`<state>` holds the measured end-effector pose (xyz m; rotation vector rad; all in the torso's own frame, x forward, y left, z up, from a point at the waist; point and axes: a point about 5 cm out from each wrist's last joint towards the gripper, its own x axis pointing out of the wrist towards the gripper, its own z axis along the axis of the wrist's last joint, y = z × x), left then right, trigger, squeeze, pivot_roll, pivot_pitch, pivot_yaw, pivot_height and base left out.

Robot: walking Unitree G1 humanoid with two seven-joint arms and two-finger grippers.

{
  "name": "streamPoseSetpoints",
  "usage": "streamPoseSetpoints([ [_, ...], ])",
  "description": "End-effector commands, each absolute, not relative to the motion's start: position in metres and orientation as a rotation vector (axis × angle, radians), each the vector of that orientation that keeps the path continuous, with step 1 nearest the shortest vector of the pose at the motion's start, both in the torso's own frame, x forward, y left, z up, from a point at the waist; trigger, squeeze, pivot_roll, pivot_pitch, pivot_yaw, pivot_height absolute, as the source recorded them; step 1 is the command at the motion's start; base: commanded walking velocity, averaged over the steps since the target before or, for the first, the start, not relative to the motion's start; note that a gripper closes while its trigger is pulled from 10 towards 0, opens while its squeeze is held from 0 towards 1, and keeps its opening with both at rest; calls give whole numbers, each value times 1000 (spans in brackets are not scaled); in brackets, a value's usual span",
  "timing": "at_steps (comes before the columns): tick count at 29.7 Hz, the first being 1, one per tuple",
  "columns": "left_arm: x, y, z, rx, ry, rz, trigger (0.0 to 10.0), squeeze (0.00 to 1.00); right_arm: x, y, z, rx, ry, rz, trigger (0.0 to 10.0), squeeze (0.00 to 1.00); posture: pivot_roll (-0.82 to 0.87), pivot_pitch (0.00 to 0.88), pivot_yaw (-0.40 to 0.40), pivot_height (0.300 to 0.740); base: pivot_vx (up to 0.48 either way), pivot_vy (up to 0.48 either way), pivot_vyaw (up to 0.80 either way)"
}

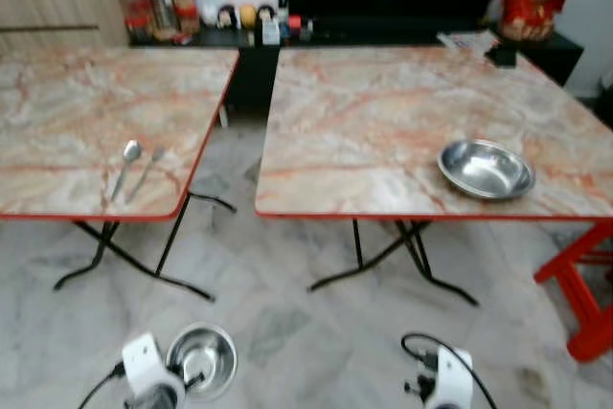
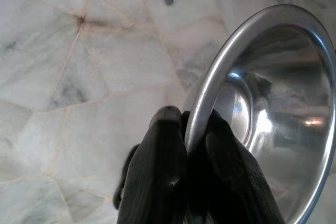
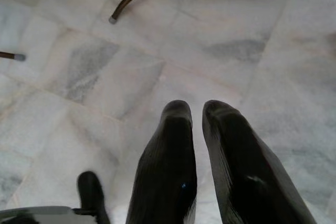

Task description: Setting the table

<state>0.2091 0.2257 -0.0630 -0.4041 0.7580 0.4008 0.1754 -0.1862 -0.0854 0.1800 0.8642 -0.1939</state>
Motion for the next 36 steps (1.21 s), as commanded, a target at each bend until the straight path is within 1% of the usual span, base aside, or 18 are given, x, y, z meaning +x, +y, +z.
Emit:
streamPoseSetpoints([
  [1, 207, 222, -65, -408, 775, 401, 10000, 0, 175, -192, -85, 170, 865, -206, 10000, 0, 6, 0, -1, 740, 0, -259, 0],
  [6, 206, 221, -65, -337, 779, 349, 10000, 0, 173, -193, -86, 179, 868, -217, 10000, 0, 4, 0, 1, 740, 0, -52, 0],
  [9, 206, 223, -65, -343, 767, 358, 10000, 0, 175, -193, -85, 179, 862, -216, 10000, 0, 1, 0, 2, 740, 0, 0, 0],
  [12, 204, 225, -66, -305, 784, 351, 10000, 0, 175, -193, -85, 176, 861, -212, 10000, 0, 2, 0, 2, 740, 0, 0, 0],
  [18, 200, 226, -68, -299, 795, 366, 10000, 0, 174, -193, -85, 157, 864, -200, 10000, 0, 1, 0, 1, 740, 304, 0, 0],
  [36, 201, 223, -68, -298, 799, 342, 10000, 0, 175, -196, -84, 176, 856, -220, 10000, 0, -9, 0, -5, 740, 372, 0, 0],
])
